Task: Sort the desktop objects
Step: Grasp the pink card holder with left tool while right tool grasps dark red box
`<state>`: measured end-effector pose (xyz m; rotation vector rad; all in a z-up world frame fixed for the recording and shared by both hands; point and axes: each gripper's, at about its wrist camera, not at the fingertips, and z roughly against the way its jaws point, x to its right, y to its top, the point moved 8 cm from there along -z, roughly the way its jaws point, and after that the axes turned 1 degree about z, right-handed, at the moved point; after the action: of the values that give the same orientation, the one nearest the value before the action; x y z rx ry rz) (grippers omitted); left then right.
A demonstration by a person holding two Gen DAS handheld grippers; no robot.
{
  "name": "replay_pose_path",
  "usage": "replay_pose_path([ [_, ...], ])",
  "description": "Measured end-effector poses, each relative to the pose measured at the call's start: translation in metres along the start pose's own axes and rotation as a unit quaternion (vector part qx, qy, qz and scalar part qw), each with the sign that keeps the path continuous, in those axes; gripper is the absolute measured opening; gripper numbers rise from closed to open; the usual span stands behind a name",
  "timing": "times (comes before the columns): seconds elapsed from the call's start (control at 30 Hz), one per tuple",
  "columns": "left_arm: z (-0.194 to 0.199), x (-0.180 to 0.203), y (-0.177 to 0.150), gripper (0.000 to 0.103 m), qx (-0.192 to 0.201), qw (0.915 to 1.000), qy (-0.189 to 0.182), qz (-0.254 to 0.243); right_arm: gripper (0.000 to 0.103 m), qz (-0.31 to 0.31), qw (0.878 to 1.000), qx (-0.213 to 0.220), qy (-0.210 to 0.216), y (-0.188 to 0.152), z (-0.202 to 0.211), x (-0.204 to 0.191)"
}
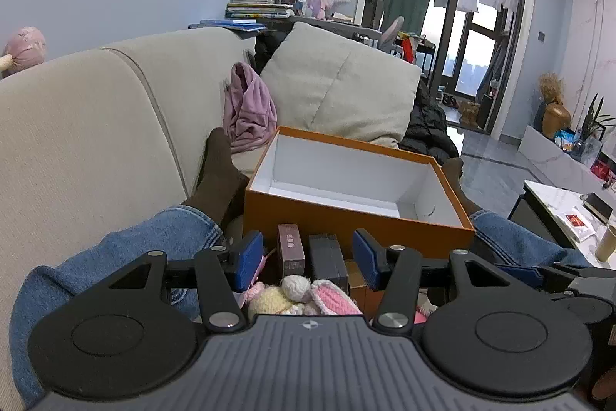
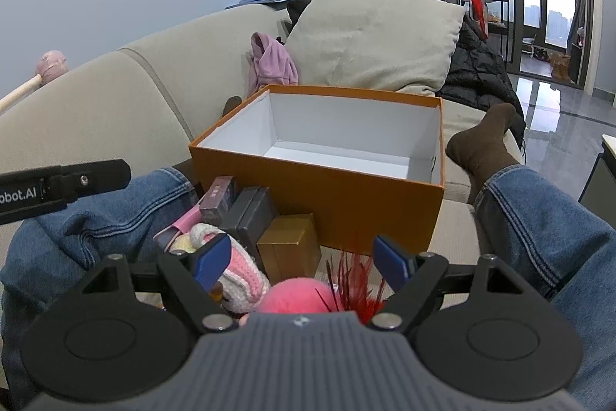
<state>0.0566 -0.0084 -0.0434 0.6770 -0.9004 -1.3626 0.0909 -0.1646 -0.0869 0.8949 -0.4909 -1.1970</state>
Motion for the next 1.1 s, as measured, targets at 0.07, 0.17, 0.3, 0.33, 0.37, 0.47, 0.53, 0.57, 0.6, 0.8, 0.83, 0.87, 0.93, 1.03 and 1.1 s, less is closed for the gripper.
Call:
replay_pose_path([
  [0.07,0.0,-0.001,0.0,0.06,-0.002,1.0,0.0,0.001,0.082,-0.005,1.0,-0.005,0.001,-0.001,-0.001,0.001],
  [0.17,-0.003,-0.007,0.0,0.06,-0.01,0.9999,0.004,0.005,0.082,-0.007,1.0,-0.006,-0.001,-0.002,-0.002,0.002],
  [0.3,-0.008,-0.019,-0.002,0.06,-0.029,0.9993,0.014,0.02,0.08,-0.003,1.0,-0.005,-0.006,-0.002,-0.002,0.003],
  [0.33,-0.009,-0.021,-0.002,0.06,-0.033,0.9991,0.017,0.022,0.078,-0.002,1.0,-0.005,-0.005,-0.003,-0.003,0.002],
  [0.37,-0.01,-0.022,-0.003,0.06,-0.036,0.9989,0.019,0.022,0.076,-0.001,1.0,-0.007,-0.004,-0.003,-0.004,0.002],
  [0.47,-0.015,-0.024,-0.005,0.06,-0.049,0.9984,0.014,0.024,0.071,0.004,1.0,-0.018,0.007,-0.002,-0.009,0.0],
  [0.53,-0.02,-0.025,-0.006,0.06,-0.058,0.998,0.007,0.025,0.064,0.008,1.0,-0.022,0.014,0.0,-0.013,-0.002],
  [0.57,-0.023,-0.026,-0.006,0.06,-0.064,0.9976,0.005,0.025,0.064,0.01,1.0,-0.024,0.016,0.003,-0.016,-0.003],
  [0.6,-0.027,-0.027,-0.006,0.06,-0.07,0.9973,0.006,0.023,0.062,0.012,0.999,-0.027,0.02,0.005,-0.019,-0.003],
  [0.8,-0.052,-0.036,-0.006,0.059,-0.102,0.9946,0.018,-0.001,0.054,0.014,0.998,-0.05,0.044,0.017,-0.044,-0.008],
  [0.83,-0.057,-0.037,-0.006,0.058,-0.108,0.9939,0.02,-0.01,0.052,0.015,0.997,-0.055,0.052,0.02,-0.049,-0.011],
  [0.87,-0.063,-0.039,-0.008,0.057,-0.118,0.9925,0.023,-0.023,0.051,0.017,0.996,-0.059,0.059,0.023,-0.054,-0.014],
  [0.93,-0.074,-0.041,-0.011,0.055,-0.136,0.9896,0.023,-0.041,0.049,0.026,0.995,-0.067,0.072,0.029,-0.067,-0.023],
  [1.03,-0.093,-0.049,-0.017,0.051,-0.165,0.9848,0.017,-0.053,0.046,0.037,0.992,-0.081,0.092,0.035,-0.084,-0.039],
  [1.1,-0.104,-0.053,-0.02,0.049,-0.183,0.9808,0.017,-0.065,0.045,0.043,0.99,-0.089,0.105,0.039,-0.096,-0.049],
])
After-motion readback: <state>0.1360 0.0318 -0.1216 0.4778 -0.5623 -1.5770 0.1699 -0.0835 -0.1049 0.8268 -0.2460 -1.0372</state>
